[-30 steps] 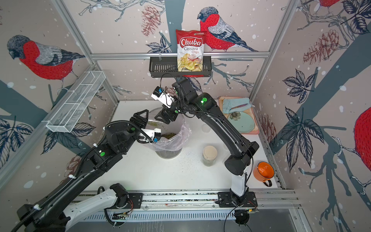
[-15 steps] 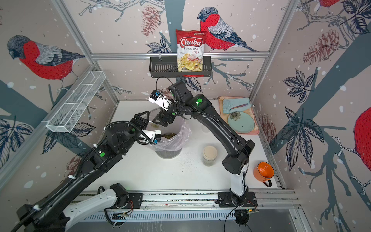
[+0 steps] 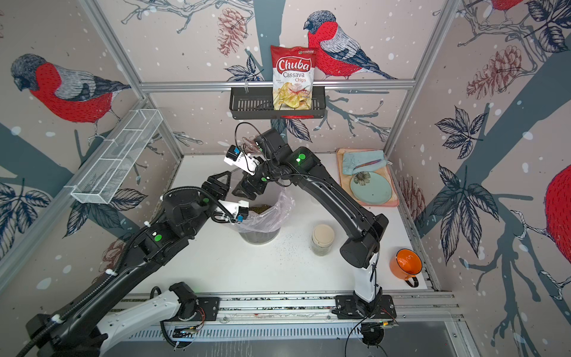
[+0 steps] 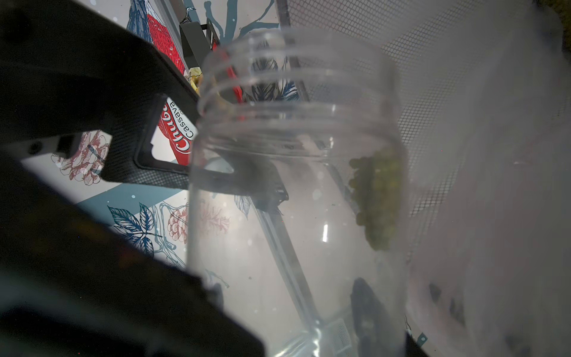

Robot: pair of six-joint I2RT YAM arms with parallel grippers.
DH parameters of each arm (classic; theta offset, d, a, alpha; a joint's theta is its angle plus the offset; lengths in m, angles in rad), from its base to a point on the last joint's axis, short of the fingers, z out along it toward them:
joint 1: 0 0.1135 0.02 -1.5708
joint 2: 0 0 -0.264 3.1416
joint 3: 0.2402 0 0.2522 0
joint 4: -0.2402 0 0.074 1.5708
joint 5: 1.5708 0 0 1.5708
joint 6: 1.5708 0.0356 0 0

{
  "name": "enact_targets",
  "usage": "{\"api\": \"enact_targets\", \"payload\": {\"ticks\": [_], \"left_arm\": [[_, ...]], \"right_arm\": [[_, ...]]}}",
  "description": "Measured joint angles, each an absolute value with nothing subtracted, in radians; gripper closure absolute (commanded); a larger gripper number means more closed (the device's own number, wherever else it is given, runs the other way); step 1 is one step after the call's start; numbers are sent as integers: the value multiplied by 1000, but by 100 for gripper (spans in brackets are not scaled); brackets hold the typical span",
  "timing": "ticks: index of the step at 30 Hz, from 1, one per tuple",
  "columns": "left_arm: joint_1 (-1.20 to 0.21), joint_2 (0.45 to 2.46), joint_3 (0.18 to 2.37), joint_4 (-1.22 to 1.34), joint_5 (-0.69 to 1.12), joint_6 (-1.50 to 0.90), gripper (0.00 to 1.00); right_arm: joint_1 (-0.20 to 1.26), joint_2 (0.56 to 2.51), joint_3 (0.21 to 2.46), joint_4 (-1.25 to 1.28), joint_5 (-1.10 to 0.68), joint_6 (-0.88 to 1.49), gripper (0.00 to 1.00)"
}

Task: Empty moldy mung beans from jars
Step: Pour the moldy mung beans from the jar into the trash bin.

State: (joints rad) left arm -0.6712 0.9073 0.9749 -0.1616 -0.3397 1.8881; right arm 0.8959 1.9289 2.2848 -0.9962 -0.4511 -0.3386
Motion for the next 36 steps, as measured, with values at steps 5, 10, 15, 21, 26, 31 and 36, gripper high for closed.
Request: {"api": "enact_targets", "payload": {"ticks": [5, 10, 15, 21, 26, 31, 36], "left_arm": [[-674, 910, 975, -160, -339, 1888, 100], [-676, 910, 975, -163, -334, 1889, 100], [-677, 910, 975, -165, -334, 1889, 100], [-677, 910, 975, -168, -336, 1890, 100], [-677, 910, 975, -169, -336, 1890, 100], [-677, 908, 974, -170, -336, 1890, 100], [-677, 906, 974, -174, -337, 1890, 94]], "right_arm": [[902, 1940, 2285, -1008, -453, -365, 13], [905, 1953, 2289, -1009, -459, -375, 13], [907, 1966, 2304, -1014, -468, -391, 15], [910, 1978, 2314, -1024, -483, -394, 21], [911, 1985, 2317, -1030, -500, -422, 35], [912, 1985, 2317, -1034, -507, -448, 47], [912, 1985, 2314, -1034, -513, -458, 51]]}}
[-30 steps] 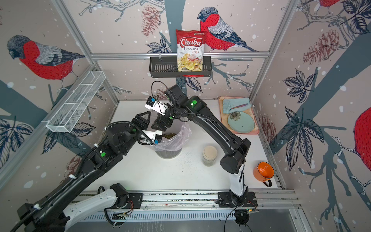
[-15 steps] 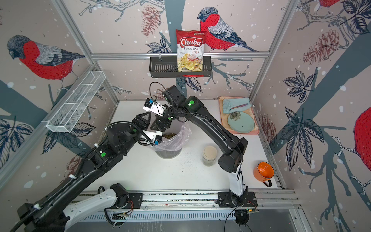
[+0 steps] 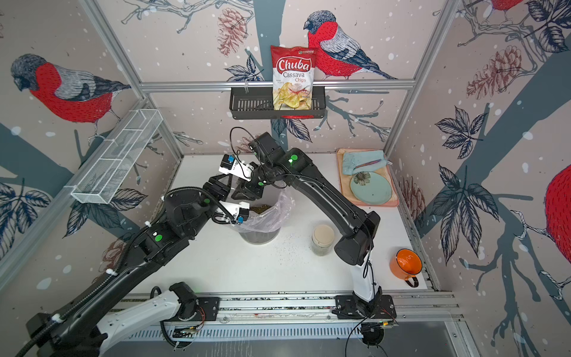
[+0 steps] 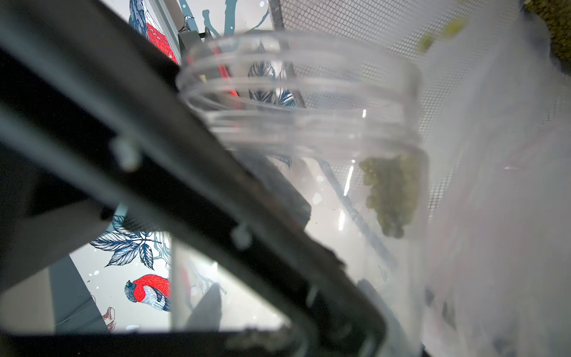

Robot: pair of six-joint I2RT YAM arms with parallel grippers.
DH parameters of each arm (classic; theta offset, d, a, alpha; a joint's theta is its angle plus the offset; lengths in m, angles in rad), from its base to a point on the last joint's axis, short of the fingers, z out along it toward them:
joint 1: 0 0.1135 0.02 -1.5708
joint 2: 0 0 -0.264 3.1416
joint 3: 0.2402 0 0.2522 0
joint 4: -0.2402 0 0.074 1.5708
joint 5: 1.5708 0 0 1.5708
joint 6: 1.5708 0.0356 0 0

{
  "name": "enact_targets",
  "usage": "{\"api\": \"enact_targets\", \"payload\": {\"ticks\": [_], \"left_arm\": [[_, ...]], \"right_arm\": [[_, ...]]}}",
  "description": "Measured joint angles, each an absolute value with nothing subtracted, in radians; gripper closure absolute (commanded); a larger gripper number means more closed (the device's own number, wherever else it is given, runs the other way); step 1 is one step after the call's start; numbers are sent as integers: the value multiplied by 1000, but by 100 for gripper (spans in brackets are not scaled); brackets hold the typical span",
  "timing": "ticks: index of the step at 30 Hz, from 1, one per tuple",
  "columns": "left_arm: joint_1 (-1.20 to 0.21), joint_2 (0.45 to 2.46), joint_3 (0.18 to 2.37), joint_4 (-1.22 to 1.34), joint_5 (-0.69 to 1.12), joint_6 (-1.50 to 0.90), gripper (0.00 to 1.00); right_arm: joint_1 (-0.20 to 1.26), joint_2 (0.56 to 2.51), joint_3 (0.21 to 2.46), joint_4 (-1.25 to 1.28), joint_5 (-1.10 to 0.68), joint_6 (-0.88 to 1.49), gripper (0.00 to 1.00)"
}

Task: Empty moldy mung beans from jars
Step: Pour the moldy mung beans from the jar into the trash bin.

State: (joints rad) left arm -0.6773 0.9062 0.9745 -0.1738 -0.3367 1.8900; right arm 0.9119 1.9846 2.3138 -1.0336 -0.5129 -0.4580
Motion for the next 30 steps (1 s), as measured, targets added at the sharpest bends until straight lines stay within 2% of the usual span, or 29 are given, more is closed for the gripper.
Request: {"api": "enact_targets", "payload": {"ticks": [3, 7, 9, 11, 12, 30], "left_arm": [[-677, 905, 972, -176, -337, 1888, 73], [-677, 905, 968, -172, -337, 1884, 62], [-677, 905, 967, -170, -337, 1882, 52], [-677, 904, 965, -170, -337, 1881, 28], [-677, 903, 965, -170, -338, 1880, 3], [-678, 873, 955, -93, -367, 1857, 2]], "right_arm": [[912, 1985, 2310, -1033, -516, -462, 52], [912, 1985, 2308, -1032, -517, -464, 52], [909, 1985, 2305, -1030, -520, -464, 52], [907, 1985, 2303, -1028, -524, -464, 53], [905, 1985, 2302, -1028, -527, -464, 53], [868, 1984, 2292, -1006, -528, -416, 53]]}}
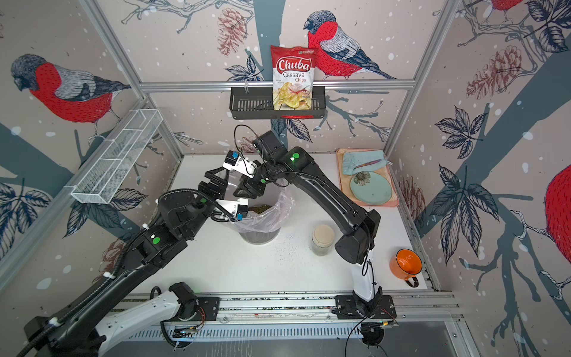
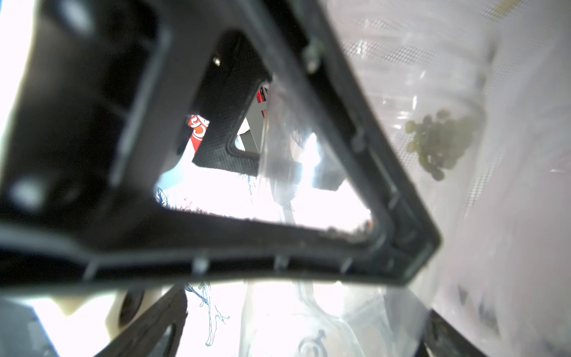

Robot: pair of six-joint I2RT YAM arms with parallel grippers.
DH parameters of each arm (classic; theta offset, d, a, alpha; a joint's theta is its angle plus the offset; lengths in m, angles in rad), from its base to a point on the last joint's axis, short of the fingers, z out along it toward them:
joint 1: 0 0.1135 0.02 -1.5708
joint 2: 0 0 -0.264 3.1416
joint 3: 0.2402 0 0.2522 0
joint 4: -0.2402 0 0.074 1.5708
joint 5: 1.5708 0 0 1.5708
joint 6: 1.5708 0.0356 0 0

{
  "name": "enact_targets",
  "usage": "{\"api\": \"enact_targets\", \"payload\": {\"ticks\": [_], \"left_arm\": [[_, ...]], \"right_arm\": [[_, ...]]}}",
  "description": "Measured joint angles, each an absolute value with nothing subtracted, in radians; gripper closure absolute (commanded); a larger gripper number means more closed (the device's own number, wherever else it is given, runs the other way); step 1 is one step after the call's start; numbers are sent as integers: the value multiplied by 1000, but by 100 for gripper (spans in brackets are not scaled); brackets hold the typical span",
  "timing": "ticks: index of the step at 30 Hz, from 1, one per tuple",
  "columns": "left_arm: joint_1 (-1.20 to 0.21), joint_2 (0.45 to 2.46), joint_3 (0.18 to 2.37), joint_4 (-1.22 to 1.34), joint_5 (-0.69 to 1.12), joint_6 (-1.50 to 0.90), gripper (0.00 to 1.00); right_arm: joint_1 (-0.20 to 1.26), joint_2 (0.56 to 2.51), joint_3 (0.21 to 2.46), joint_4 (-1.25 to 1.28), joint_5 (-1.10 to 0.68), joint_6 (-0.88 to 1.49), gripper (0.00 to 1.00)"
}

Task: Empty moldy mung beans from jars
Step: Pour the moldy mung beans from the jar into the trash bin.

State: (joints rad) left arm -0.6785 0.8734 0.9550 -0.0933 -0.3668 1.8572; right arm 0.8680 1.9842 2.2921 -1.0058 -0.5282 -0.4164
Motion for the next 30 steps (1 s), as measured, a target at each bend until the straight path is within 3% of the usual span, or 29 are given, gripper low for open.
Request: {"api": "enact_targets", "payload": {"ticks": [16, 30], "left_arm": [[-677, 799, 917, -28, -394, 1708, 2], [-677, 818, 1208, 38, -354, 1061, 2]], "right_arm": [[838, 1962, 2239, -960, -498, -369, 50], [829, 1852, 2058, -749, -507, -260, 51]]}}
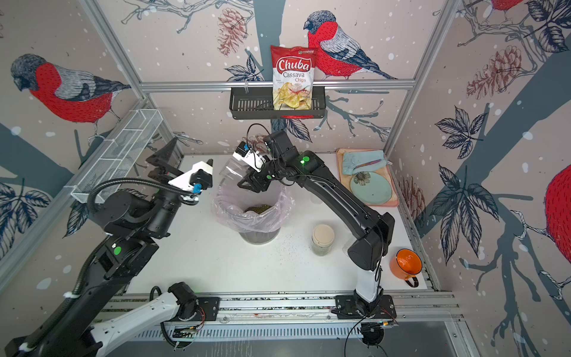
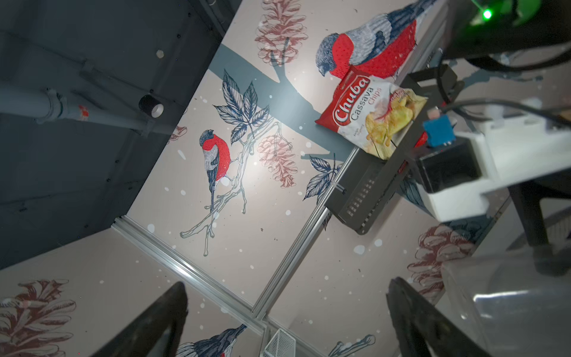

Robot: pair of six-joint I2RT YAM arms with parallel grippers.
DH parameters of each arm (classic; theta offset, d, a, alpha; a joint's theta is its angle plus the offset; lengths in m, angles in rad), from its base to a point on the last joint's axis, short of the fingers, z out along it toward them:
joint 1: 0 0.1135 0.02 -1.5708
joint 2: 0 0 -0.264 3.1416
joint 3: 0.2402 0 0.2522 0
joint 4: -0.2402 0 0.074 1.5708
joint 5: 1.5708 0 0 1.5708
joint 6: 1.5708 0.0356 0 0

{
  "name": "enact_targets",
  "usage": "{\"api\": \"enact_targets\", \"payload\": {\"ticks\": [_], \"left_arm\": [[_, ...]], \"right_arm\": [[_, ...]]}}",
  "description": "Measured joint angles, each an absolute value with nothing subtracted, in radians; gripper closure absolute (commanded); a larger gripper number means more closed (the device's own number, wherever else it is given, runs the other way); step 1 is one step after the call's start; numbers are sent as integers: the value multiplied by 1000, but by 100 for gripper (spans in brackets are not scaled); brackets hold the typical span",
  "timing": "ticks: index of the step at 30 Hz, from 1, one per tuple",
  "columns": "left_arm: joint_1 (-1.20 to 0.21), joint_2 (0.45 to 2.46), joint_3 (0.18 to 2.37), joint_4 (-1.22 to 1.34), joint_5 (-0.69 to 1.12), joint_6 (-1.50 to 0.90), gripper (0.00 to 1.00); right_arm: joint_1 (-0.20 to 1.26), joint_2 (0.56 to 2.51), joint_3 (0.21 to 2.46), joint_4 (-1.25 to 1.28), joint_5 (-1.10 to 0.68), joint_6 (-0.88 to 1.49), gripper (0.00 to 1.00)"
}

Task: Empty moldy mung beans from jars
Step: Pour the moldy mung beans from the jar into the trash bin.

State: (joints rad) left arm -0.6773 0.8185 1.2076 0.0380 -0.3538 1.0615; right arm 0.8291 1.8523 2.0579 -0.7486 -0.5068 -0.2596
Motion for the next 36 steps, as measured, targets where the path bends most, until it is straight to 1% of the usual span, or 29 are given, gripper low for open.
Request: {"api": "enact_targets", "payload": {"ticks": [5, 10, 14, 15, 16, 19, 23, 25, 29, 32, 36], "left_arm": [[-677, 809, 1252, 39, -368, 779, 2], [-677, 851, 1369, -9, -499, 450, 2], [-677, 860, 1368, -45, -607, 270, 1], [-677, 860, 1360, -60, -641, 233, 1], [-677, 861, 1355, -67, -655, 210, 1], [-677, 869, 1345, -78, -674, 151, 2], [-677, 894, 1348, -106, -759, 81, 2], [-677, 908, 1353, -123, -788, 52, 2], [-677, 907, 1339, -139, -801, 23, 2], [-677, 892, 1321, -138, -813, 24, 2], [-677, 885, 1313, -137, -813, 27, 2]], "right_arm": [[832, 1840, 1998, -672, -496, -205, 51], [854, 1762, 1827, -535, -432, -142, 50], [873, 1681, 1694, -392, -390, -95, 51], [880, 1659, 1653, -347, -372, -75, 49], [887, 1641, 1618, -311, -355, -72, 48], [904, 1596, 1505, -174, -299, -28, 51], [920, 1591, 1396, 4, -179, 34, 52], [953, 1586, 1357, 67, -121, 47, 52], [1001, 1592, 1345, 195, -65, 51, 54], [1009, 1597, 1355, 225, 17, 54, 54], [1015, 1594, 1334, 279, 28, 55, 54]]}}
